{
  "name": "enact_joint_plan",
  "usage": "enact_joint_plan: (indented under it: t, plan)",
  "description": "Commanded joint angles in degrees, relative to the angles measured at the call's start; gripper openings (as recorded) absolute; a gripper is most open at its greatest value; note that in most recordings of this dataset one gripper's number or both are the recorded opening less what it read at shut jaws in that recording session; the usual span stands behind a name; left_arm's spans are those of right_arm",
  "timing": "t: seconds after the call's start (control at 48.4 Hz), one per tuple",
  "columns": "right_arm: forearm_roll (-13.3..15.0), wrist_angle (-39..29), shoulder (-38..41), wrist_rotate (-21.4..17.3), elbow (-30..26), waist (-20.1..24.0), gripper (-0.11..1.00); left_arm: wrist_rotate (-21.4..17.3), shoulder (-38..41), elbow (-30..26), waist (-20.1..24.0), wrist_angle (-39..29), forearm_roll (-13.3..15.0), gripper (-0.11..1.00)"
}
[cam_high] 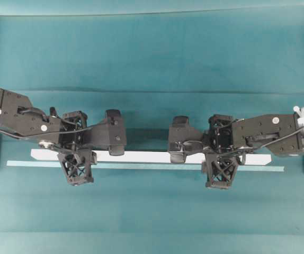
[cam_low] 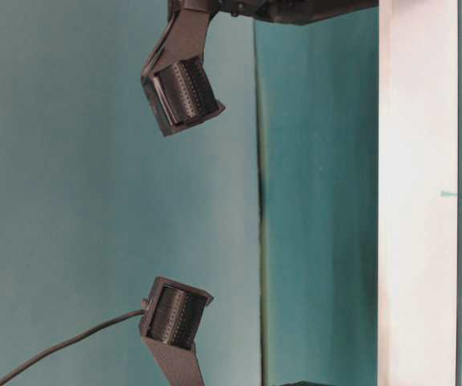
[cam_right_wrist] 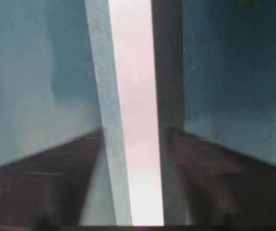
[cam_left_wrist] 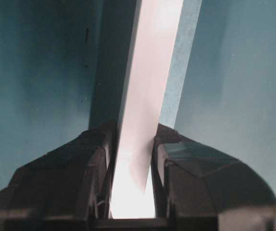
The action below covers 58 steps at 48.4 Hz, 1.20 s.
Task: Lift a wooden board with both hands.
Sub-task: 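Set the board flat on the table, holding with both grippers, then open both grippers and raise them off the board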
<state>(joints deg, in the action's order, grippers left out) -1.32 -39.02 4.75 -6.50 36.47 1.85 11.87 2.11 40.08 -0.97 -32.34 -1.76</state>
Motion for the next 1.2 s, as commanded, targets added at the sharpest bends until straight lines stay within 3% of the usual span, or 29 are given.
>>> enact_joint_plan:
  t: [0.0,0.062,0.227,0.434,0.538,0.703,1.179]
  plan:
    - [-0.1,0.1,0.1,-0.4,-0.3,0.2,0.82,2.2,-0.4,-0.3,0.0,0.7,0.2,0.18]
    - [-0.1,0.2,0.1,-0.4,-0.3,0.2,0.88,2.2,-0.4,-0.3,-0.1,0.9,0.3,0.18]
    - [-0.1,0.2,0.1,-0.3,-0.4,0.2,0.87,2.6,-0.4,-0.3,-0.2,0.8,0.2,0.21]
    - [-0.1,0.1,0.2,-0.4,-0.6,0.4,0.87,0.3,-1.4,-0.1,-0.4,0.9,0.2,0.78]
    - [-0.1,0.1,0.1,-0.4,-0.8,0.5,0.87,-2.2,-1.6,-0.1,-0.4,0.7,0.2,0.96]
    - [-0.1,0.1,0.1,-0.5,-0.8,0.6,0.87,-4.9,-2.1,-0.4,-0.4,0.6,0.2,0.95]
    - [-0.1,-0.4,-6.2,-0.7,-1.8,-0.6,0.87,-5.2,-10.1,-0.4,-0.4,-3.8,0.2,0.96]
